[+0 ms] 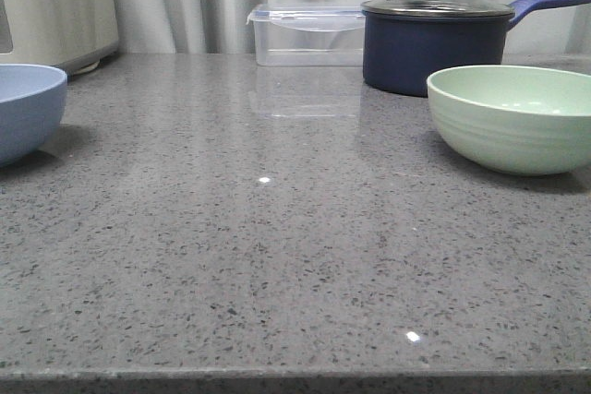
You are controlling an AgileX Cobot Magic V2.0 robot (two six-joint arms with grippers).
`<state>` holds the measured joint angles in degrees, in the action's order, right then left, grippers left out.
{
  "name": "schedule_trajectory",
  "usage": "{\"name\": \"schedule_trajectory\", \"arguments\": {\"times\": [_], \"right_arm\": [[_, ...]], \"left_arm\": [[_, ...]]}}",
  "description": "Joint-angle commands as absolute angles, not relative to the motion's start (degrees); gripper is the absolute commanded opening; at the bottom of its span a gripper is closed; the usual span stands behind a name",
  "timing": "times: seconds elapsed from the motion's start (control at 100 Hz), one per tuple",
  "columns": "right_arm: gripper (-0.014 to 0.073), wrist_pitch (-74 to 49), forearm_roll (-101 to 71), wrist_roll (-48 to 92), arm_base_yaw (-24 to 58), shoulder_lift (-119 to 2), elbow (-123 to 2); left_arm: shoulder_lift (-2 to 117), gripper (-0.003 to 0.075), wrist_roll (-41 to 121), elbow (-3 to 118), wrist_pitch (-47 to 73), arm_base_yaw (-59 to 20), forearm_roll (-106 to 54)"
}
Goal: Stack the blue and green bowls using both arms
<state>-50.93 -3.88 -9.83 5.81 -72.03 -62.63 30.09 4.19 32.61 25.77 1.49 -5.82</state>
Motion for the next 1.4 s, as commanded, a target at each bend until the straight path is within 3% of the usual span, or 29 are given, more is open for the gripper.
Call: {"name": "schedule_trajectory", "arguments": {"times": [0.0,0.36,0.62,0.76,0.95,1.39], "right_arm": [[0.0364,-50.4,-4.3,-9.9,5.8,-73.8,-66.1],[0.0359,-50.7,-6.0,-9.9,5.8,-81.4,-68.2],[0.0250,-50.7,-6.0,-9.9,5.8,-83.8,-68.2],[0.0145,-50.6,-6.0,-9.9,5.8,-84.0,-68.2],[-0.0087,-50.6,-6.0,-9.9,5.8,-84.0,-68.2],[-0.0074,-51.2,-9.3,-7.1,9.9,-83.0,-72.9]], "left_arm": [[30.6,0.0406,3.7,34.8,21.6,1.5,-6.4],[30.6,0.0406,3.7,34.8,21.6,1.5,-6.4],[30.6,0.0406,3.7,34.8,21.6,1.5,-6.4],[30.6,0.0406,3.7,34.8,21.6,1.5,-6.4],[30.6,0.0406,3.7,34.8,21.6,1.5,-6.4],[30.6,0.0406,3.7,34.8,21.6,1.5,-6.4]]}}
